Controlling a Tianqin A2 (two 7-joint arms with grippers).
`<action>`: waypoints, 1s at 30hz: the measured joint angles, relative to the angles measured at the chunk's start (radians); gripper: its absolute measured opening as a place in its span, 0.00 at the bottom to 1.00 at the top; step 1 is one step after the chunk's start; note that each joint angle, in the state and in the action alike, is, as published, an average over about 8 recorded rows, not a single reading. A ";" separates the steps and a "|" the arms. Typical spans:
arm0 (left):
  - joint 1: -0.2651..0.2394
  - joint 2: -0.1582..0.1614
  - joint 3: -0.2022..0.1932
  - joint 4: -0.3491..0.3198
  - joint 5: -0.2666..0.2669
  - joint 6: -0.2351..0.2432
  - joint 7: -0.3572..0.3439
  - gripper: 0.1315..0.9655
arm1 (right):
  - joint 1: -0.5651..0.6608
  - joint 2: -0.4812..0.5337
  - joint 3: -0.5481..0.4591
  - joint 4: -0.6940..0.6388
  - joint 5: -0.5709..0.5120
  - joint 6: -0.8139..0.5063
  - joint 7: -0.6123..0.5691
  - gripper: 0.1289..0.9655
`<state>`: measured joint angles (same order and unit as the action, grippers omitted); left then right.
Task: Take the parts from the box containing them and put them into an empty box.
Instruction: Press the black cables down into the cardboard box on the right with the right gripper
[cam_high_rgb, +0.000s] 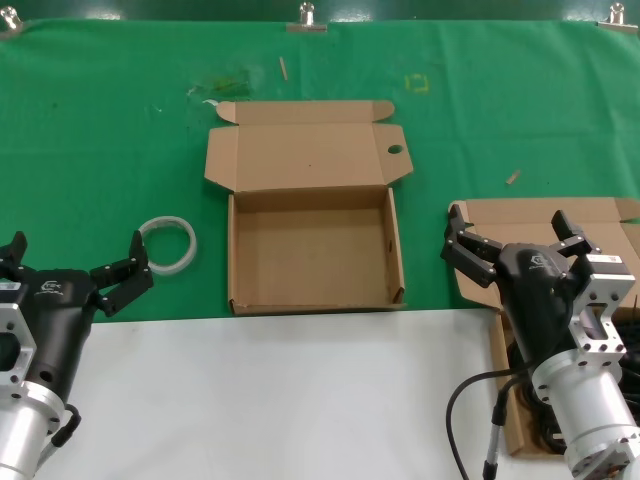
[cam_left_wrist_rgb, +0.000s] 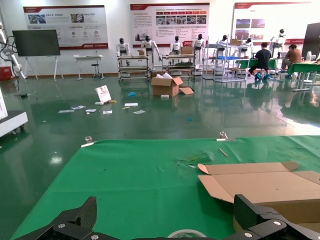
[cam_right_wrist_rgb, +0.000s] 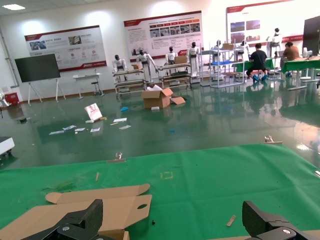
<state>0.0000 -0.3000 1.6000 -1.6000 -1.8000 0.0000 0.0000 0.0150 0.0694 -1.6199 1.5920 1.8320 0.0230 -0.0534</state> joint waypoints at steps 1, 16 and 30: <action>0.000 0.000 0.000 0.000 0.000 0.000 0.000 1.00 | 0.000 0.000 0.000 0.000 0.000 0.000 0.000 1.00; 0.000 0.000 0.000 0.000 0.000 0.000 0.000 1.00 | 0.000 0.000 0.000 0.000 0.000 0.000 0.000 1.00; 0.000 0.000 0.000 0.000 0.000 0.000 0.000 1.00 | -0.008 -0.001 -0.144 0.011 0.173 0.260 -0.266 1.00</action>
<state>0.0000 -0.3000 1.6000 -1.6000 -1.8000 0.0000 0.0000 0.0074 0.0686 -1.7637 1.6032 2.0048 0.2832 -0.3195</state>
